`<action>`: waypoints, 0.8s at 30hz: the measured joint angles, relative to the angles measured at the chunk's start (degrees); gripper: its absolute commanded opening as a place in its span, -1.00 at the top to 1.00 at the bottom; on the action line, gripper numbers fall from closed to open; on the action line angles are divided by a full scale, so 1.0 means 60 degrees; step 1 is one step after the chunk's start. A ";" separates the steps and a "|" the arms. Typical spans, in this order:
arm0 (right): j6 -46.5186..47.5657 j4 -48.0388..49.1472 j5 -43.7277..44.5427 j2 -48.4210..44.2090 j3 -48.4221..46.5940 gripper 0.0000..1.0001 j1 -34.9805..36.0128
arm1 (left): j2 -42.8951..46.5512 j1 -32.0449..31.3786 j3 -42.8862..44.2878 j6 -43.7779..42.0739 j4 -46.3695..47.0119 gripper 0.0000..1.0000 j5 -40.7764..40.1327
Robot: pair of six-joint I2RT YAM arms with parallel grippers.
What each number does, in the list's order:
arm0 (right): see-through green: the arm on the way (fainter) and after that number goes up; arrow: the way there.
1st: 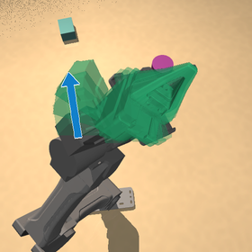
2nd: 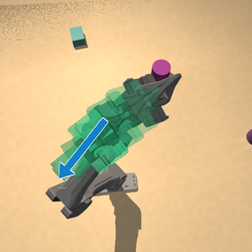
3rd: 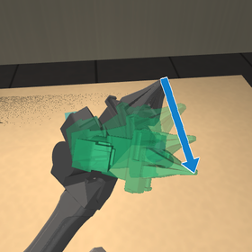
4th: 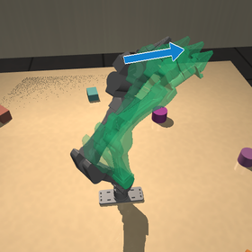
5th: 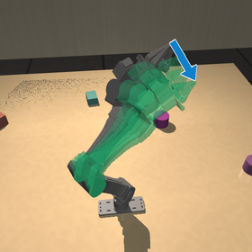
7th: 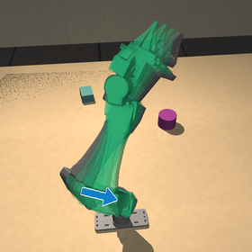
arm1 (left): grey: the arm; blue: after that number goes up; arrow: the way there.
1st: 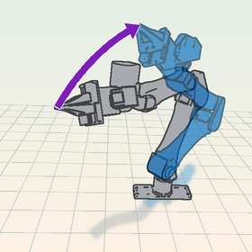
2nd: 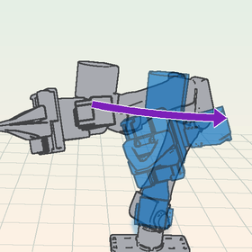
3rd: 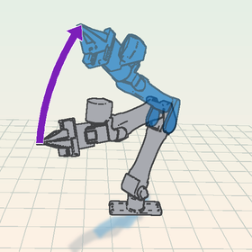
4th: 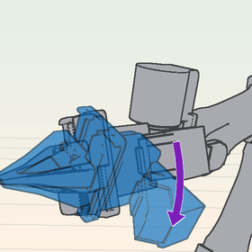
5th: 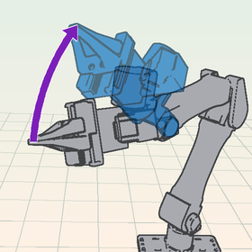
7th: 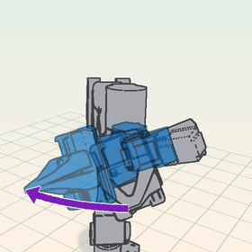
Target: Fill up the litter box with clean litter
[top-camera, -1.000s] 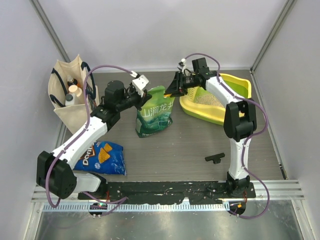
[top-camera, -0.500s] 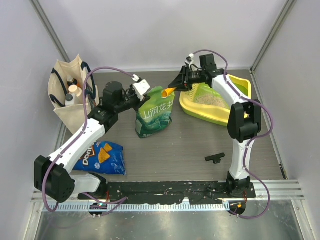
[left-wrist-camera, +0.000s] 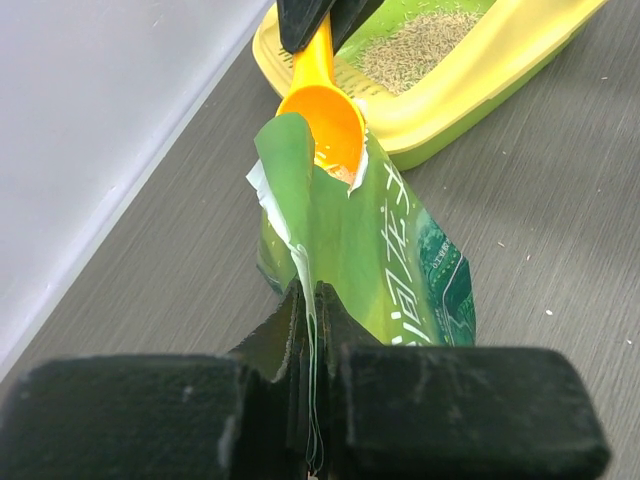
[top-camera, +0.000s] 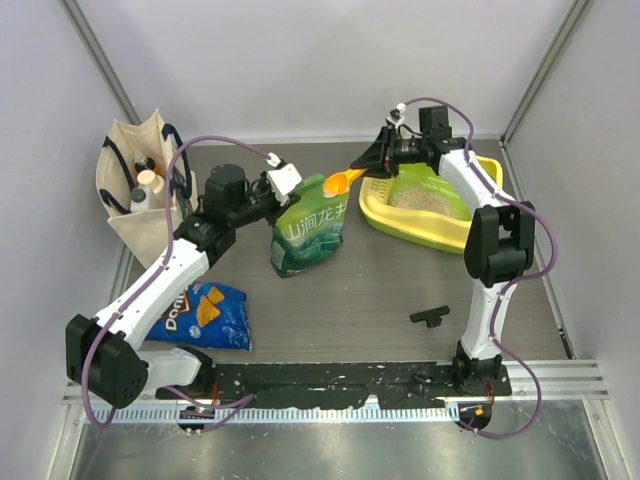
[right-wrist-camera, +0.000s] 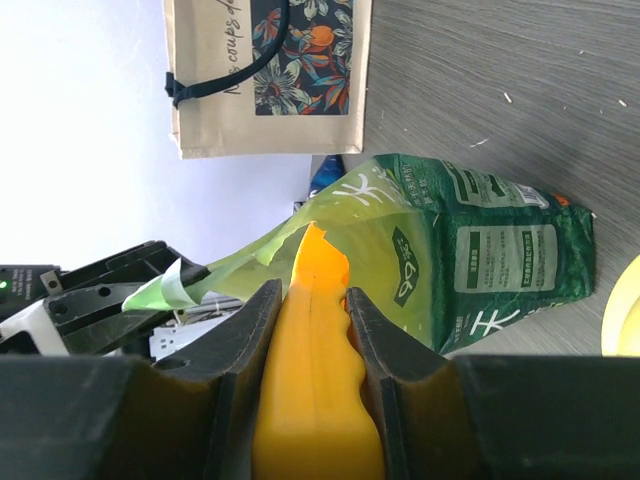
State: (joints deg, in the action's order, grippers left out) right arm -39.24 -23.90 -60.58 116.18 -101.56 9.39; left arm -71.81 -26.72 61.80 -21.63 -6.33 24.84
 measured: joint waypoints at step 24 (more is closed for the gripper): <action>-0.0925 0.0754 -0.0867 -0.0634 0.0925 0.97 -0.0954 | -0.0543 0.0007 0.0350 -0.2473 0.0069 1.00 0.1005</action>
State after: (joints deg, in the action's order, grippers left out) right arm -44.80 -19.38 -65.78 112.38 -96.01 3.66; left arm -75.07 -26.68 63.90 -36.47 -5.91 30.87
